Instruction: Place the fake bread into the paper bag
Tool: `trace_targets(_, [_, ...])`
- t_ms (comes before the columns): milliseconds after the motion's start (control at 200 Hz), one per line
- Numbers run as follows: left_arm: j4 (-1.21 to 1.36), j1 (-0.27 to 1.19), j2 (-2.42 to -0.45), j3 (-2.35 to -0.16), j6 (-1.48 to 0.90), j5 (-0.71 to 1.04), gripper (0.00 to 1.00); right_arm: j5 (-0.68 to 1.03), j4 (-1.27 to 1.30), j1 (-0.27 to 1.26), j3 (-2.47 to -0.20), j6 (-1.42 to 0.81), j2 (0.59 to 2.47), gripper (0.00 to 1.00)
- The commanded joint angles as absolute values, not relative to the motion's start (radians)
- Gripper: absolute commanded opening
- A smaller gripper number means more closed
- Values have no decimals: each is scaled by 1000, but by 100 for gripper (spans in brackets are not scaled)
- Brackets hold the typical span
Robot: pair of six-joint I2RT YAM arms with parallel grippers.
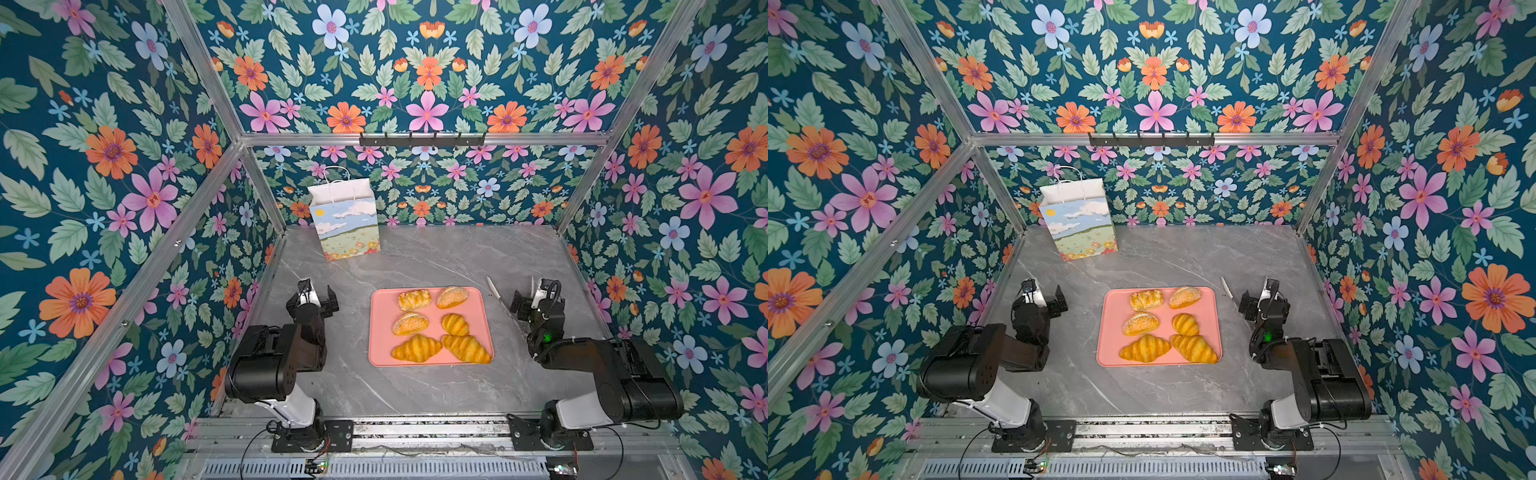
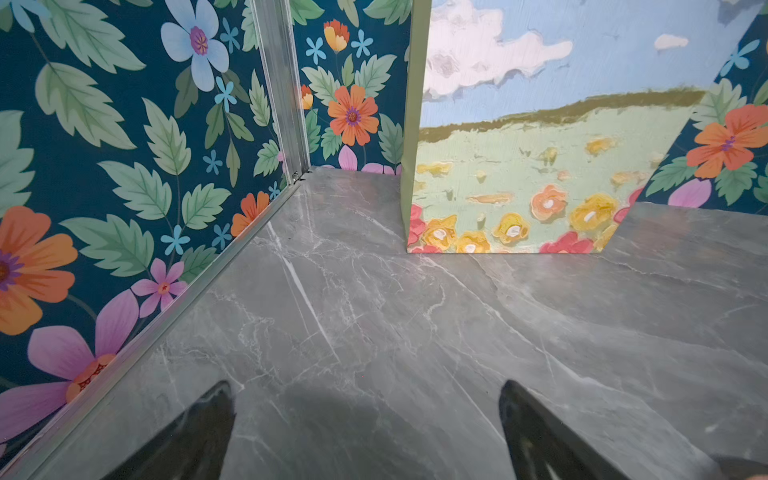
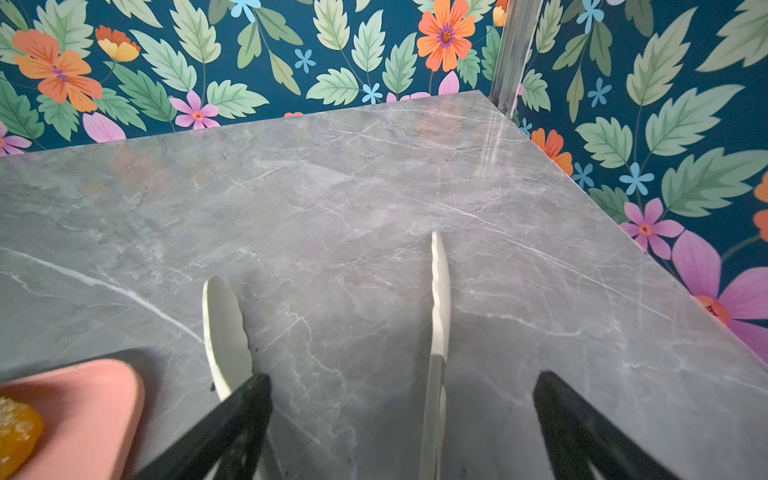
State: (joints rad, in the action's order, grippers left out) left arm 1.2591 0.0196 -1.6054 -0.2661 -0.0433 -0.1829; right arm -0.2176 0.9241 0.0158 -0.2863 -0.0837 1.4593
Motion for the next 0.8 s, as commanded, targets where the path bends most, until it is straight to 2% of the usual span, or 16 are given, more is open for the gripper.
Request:
trace_targets(0, [1256, 18, -1607, -270, -35, -178, 100, -222, 969, 15, -287, -78, 1461, 99])
trace_targets(795, [1254, 19, -1606, -272, -35, -178, 100, -216, 957, 15, -290, -81, 1459, 99])
